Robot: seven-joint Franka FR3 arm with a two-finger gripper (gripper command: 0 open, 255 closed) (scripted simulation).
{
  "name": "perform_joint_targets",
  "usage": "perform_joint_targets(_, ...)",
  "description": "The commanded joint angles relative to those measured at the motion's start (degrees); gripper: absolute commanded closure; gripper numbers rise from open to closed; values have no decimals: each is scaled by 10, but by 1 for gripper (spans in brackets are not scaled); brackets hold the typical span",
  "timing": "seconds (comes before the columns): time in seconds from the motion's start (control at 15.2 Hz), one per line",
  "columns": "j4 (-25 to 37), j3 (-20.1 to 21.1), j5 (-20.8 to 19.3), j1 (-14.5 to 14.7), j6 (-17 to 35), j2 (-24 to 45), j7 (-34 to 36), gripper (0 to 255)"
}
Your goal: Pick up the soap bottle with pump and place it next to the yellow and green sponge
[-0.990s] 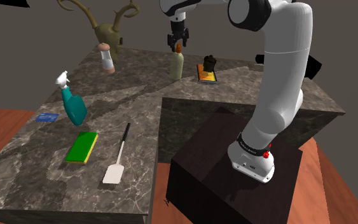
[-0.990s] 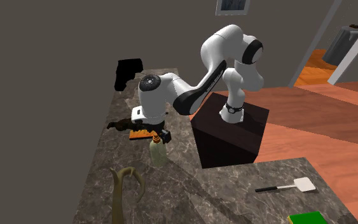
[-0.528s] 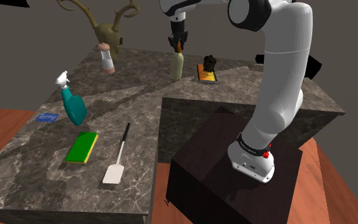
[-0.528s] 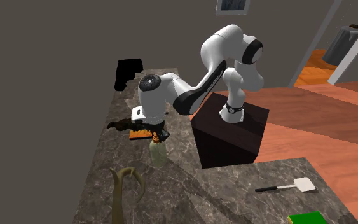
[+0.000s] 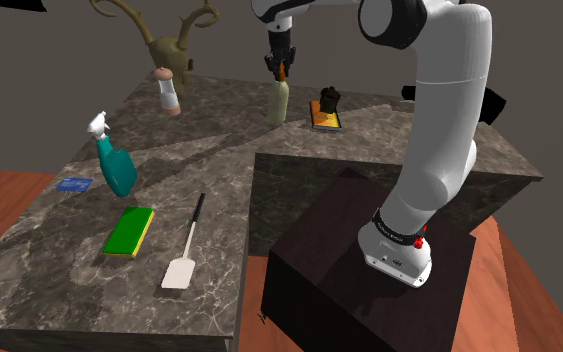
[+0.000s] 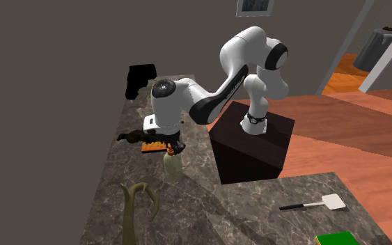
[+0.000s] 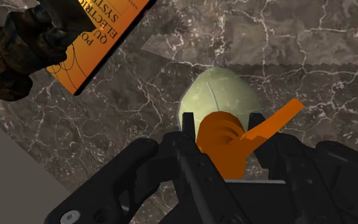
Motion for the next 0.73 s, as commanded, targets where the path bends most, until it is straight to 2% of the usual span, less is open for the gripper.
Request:
perform_joint_targets(0.0, 7, 0, -1, 0, -11, -4, -1, 255)
perform_joint_targets(0.66, 74, -2, -1, -1, -84, -11, -8, 255)
